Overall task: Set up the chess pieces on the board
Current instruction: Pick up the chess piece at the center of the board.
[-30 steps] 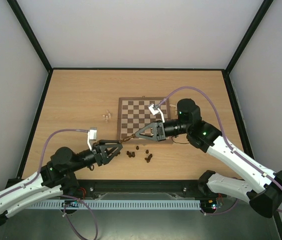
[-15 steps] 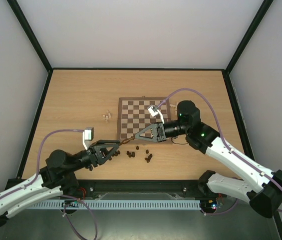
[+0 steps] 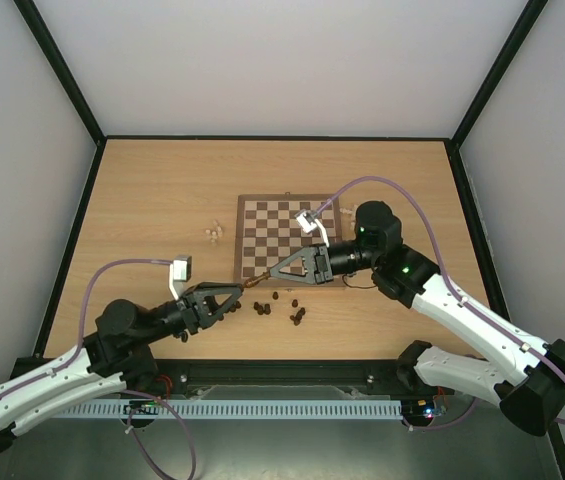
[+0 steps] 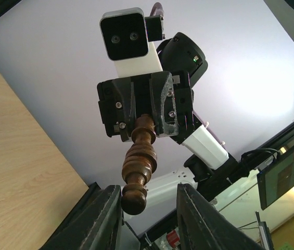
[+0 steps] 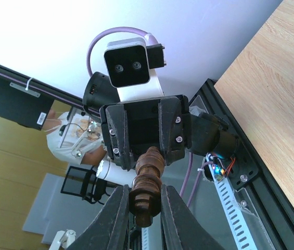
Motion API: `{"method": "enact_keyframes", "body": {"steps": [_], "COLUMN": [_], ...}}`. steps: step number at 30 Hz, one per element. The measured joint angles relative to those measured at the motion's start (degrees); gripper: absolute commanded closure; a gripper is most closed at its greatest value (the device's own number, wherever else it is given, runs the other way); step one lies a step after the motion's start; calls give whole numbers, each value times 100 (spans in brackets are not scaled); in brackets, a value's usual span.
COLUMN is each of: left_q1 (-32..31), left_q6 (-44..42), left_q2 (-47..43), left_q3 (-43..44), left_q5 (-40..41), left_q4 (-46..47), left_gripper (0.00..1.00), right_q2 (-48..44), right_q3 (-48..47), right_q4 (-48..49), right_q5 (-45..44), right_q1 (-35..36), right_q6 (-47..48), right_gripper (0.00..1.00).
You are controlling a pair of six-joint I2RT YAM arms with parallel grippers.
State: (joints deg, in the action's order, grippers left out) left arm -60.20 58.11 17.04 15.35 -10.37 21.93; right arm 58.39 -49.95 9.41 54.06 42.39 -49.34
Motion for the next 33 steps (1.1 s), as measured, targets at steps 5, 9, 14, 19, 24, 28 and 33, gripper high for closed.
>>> {"method": "enact_keyframes", "body": {"steps": [5, 9, 14, 19, 24, 28, 33], "left_q1": [0, 0, 0, 0, 0, 0, 0], "left_q6": [0, 11, 2, -11, -219, -457, -684], "left_q2": [61, 96, 107, 125, 153, 157, 549], "left_q3": [0, -2, -15, -11, 358, 1003, 1827], "left_q5": [-9, -7, 11, 44, 339, 723, 1272], "left_q4": [26, 48, 44, 0, -879, -1729, -2651], "left_gripper": [71, 86, 91, 91, 92, 92, 92], "right_q2": [0, 0, 0, 2, 52, 195, 343], "right_q3": [11, 24, 35, 42, -63, -400, -787], "right_q4": [0, 2, 4, -17, -544, -1368, -2267], "right_q5": [4, 28, 61, 48, -236, -800, -1707], "right_q1": [0, 0, 0, 0, -7, -7, -7], "right_q6": [0, 2, 4, 63, 494, 1047, 1633], "right_gripper": [92, 92, 92, 92, 92, 92, 92]}}
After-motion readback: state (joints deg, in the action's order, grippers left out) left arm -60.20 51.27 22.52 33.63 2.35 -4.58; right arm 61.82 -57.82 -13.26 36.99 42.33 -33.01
